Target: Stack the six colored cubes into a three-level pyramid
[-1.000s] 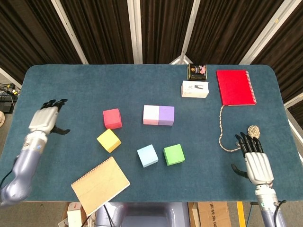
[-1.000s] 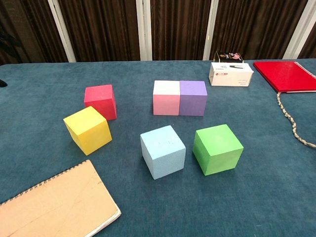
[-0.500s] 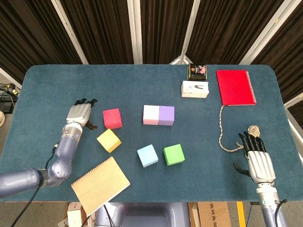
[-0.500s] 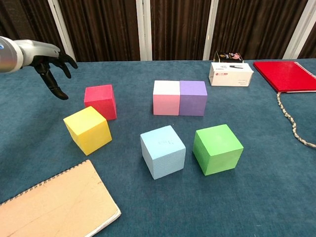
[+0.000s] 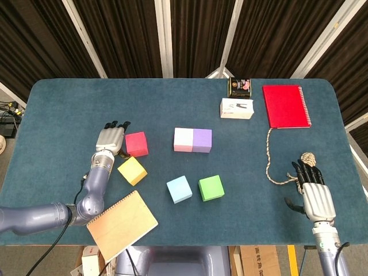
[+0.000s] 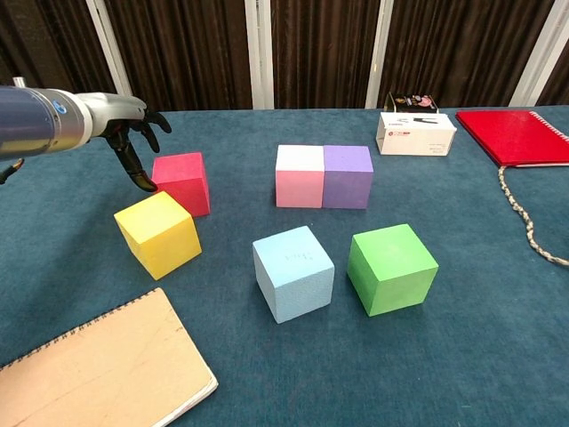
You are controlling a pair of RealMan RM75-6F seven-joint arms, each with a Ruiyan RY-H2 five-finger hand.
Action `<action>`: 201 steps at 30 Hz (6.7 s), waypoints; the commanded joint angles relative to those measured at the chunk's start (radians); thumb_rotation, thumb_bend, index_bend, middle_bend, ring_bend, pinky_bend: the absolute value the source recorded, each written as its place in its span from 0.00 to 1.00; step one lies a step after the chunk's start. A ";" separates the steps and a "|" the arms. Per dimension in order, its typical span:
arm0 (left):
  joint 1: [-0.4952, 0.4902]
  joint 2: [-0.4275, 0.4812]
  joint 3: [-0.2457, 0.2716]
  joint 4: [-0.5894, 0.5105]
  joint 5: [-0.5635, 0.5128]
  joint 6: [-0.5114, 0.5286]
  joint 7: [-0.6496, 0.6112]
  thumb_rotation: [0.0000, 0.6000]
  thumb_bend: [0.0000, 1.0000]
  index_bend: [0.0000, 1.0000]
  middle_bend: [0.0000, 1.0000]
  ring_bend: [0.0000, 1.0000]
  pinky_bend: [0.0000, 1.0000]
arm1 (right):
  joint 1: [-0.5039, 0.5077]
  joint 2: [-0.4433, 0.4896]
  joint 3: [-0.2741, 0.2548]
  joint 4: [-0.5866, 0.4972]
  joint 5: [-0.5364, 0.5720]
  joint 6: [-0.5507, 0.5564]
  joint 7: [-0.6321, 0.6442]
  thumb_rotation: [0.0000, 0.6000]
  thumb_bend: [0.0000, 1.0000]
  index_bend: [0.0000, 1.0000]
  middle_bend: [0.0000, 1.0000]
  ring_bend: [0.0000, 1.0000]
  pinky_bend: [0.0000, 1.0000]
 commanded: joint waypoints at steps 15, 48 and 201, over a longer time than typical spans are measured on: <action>-0.027 -0.071 0.001 0.078 -0.006 0.016 0.027 1.00 0.27 0.18 0.25 0.00 0.04 | -0.005 0.003 0.015 -0.002 0.019 -0.015 0.018 1.00 0.27 0.00 0.00 0.00 0.00; -0.023 -0.098 -0.020 0.108 0.054 0.025 0.045 1.00 0.39 0.29 0.32 0.01 0.05 | -0.007 0.010 0.033 -0.008 0.046 -0.039 0.032 1.00 0.27 0.00 0.00 0.00 0.00; -0.198 -0.182 0.056 0.365 0.229 -0.270 -0.105 1.00 0.34 0.22 0.24 0.00 0.04 | -0.003 0.012 0.080 -0.009 0.197 -0.090 -0.003 1.00 0.27 0.00 0.00 0.00 0.00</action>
